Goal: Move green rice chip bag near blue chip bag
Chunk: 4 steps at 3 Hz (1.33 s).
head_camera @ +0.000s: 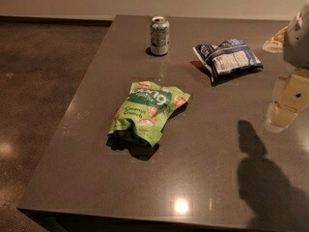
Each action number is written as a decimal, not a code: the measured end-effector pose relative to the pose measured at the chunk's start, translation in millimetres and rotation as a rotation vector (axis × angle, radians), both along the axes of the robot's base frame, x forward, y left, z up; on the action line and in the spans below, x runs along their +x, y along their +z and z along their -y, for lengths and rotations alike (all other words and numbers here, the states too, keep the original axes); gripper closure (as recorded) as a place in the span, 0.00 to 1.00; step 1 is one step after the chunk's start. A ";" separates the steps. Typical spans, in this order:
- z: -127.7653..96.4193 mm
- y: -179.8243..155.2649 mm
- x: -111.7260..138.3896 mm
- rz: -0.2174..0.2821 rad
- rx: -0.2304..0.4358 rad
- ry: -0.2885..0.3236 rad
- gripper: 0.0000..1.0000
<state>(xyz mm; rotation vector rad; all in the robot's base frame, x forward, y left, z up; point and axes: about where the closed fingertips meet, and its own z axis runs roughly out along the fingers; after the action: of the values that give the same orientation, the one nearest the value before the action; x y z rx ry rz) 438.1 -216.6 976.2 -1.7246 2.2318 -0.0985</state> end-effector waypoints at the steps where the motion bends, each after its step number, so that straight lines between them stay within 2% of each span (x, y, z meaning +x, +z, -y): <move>1: -0.3 1.1 1.1 0.004 -0.009 -0.004 0.00; 2: -13.1 6.0 5.1 0.009 0.025 -0.010 0.00; 3: -41.0 7.1 0.5 0.027 0.070 -0.014 0.00; 4: -78.0 -9.0 -8.3 0.026 0.110 -0.002 0.00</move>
Offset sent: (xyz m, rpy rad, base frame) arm 0.0104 0.0339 0.0086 0.0905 0.0114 -0.0199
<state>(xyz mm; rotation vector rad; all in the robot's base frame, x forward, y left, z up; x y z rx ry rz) 429.9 -138.6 967.3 -1.6539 2.1775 0.0010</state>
